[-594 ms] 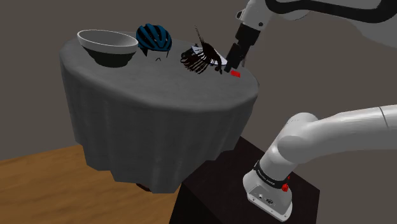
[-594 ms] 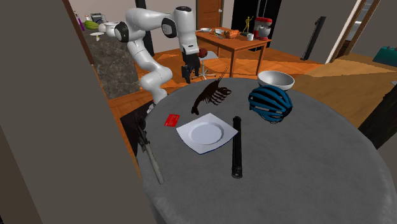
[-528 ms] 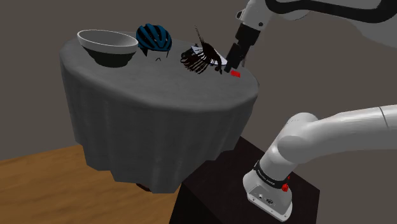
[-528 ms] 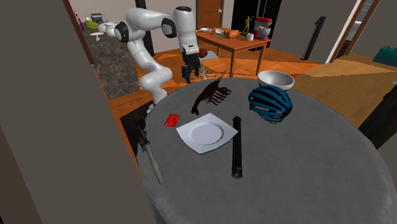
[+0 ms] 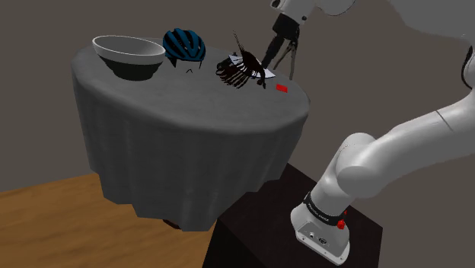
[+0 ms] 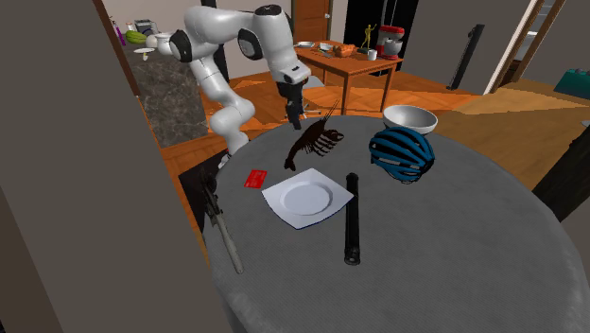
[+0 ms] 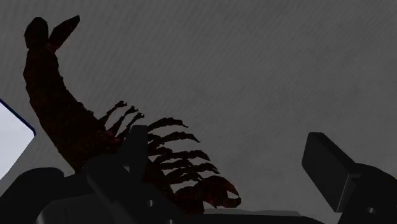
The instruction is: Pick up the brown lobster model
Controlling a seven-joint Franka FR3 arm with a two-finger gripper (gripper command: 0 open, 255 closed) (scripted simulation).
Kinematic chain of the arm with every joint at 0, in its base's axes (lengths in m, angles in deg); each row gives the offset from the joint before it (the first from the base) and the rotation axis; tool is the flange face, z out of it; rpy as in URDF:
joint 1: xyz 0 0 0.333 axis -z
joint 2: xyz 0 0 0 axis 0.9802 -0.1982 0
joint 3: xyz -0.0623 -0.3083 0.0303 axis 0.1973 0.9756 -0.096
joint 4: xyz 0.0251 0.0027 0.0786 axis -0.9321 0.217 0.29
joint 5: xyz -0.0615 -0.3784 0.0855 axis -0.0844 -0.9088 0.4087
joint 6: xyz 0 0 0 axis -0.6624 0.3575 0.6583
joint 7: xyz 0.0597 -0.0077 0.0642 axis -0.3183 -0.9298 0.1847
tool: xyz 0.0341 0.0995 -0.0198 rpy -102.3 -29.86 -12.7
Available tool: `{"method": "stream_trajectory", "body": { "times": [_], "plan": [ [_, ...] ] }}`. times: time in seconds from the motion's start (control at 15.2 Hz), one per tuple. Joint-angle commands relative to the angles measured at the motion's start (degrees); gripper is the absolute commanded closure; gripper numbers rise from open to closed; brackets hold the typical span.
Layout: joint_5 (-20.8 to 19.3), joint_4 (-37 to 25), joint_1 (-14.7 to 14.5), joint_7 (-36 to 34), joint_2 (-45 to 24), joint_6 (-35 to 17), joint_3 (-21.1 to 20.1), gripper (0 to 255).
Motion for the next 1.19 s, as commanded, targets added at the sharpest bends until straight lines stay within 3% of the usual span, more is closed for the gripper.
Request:
{"method": "stream_trajectory", "body": {
  "times": [0.0, 0.33, 0.92, 0.99, 1.12],
  "plan": [
    [2.5, -4.8, -2.6, 8.6, -4.3, 0.4, 3.9, 0],
    [11.0, -18.3, -8.2, 27.0, -15.9, 5.0, 12.0, 0],
    [10.9, -11.7, -7.9, 28.7, -15.0, -0.5, 11.8, 0],
    [10.9, -11.9, -7.9, 28.7, -15.1, -0.4, 11.8, 255],
    [10.9, -11.9, -7.9, 28.8, -15.1, -0.4, 11.8, 255]
  ]
}}
